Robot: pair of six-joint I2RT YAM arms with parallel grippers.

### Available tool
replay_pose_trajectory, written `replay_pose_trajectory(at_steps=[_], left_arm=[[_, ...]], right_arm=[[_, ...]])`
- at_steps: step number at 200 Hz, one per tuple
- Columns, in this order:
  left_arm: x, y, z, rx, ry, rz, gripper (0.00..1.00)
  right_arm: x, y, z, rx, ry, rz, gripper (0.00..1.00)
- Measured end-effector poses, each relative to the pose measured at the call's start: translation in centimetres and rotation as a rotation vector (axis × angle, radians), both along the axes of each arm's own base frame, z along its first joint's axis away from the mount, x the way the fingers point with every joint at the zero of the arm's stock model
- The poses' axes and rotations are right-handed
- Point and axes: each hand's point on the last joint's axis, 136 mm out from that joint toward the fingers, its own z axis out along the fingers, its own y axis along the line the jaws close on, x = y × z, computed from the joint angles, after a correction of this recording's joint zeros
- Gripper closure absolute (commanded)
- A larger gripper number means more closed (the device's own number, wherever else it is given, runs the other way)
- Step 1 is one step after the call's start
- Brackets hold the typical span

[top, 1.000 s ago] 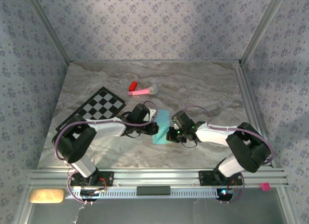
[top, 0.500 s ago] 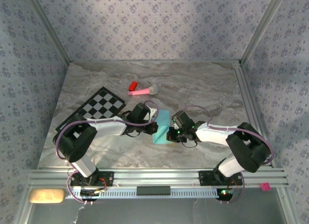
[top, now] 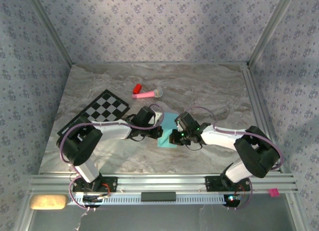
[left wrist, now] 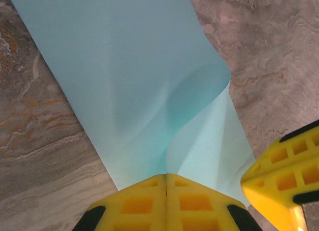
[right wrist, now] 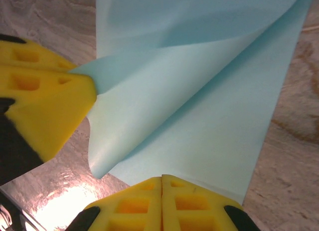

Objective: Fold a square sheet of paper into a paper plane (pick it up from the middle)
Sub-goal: Fold the triangle a second time at the center of the table.

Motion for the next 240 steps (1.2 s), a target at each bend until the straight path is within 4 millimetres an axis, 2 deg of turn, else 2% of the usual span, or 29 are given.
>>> replay_pose_trajectory(at_steps=[64,171,240], left_arm=[[0.0,0.0,0.0,-0.002,0.002,-0.002,0.99],[0.5,-1.1,0.0,0.001,0.003,-0.040,0.97],[0.9,-1.5,0.2,0.005,-0.012,-0.059,0.97]], right_arm=[[-0.6,0.1,-1.5,-0.029,0.033,0.019,0.94],[-0.7,-1.2,-1.5,-0.030,0.028,0.133,0.94],[-0.8,-1.2,-1.6,-0.027,0.036,0.176,0.94]])
